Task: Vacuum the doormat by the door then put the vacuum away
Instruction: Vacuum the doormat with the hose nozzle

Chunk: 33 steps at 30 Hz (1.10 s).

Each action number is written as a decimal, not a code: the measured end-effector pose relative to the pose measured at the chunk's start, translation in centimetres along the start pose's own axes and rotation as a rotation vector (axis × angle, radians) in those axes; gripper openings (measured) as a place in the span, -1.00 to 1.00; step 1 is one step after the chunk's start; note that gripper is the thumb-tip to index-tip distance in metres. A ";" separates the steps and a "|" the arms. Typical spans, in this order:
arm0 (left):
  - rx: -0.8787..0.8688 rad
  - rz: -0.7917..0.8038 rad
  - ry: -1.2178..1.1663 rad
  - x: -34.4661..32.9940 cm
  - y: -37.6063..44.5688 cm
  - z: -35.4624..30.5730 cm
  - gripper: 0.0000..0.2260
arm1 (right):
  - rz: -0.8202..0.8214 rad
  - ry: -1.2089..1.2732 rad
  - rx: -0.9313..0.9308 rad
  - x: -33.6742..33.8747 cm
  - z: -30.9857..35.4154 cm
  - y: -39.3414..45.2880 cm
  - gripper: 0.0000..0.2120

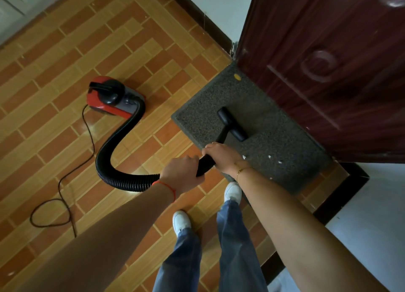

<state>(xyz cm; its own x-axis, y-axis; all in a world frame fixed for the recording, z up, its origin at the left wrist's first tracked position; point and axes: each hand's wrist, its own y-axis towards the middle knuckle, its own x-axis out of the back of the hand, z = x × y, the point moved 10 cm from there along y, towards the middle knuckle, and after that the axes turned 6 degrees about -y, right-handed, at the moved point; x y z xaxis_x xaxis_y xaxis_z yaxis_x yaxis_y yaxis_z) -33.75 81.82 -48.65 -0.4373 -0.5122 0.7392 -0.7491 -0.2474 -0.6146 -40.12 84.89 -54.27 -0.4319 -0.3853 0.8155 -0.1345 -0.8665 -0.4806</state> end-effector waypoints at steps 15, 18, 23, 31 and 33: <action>0.029 0.006 0.060 -2.5 -9.3 10.2 -0.70 | 0.000 0.010 0.043 -2.5 13.8 1.8 -0.74; 0.039 0.002 0.067 -2.6 -10.1 11.3 -0.71 | -0.017 0.005 0.049 -2.5 15.1 2.1 -0.75; 0.041 0.002 0.067 -2.8 -9.7 11.8 -0.71 | -0.011 0.017 0.054 -2.7 15.0 2.6 -0.75; 0.035 0.013 0.022 -2.2 -5.9 8.9 -0.71 | -0.004 -0.021 0.064 -2.3 10.3 3.3 -0.72; 0.038 0.002 0.019 -1.3 -4.2 7.8 -0.71 | -0.002 -0.025 0.065 -1.4 8.2 3.5 -0.72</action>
<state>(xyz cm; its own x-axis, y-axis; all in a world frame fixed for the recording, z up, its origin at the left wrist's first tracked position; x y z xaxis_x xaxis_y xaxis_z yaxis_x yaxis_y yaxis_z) -26.11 77.15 -49.16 -0.4484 -0.4975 0.7426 -0.7288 -0.2775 -0.6260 -32.62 79.80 -54.48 -0.4087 -0.3908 0.8247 -0.0767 -0.8858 -0.4578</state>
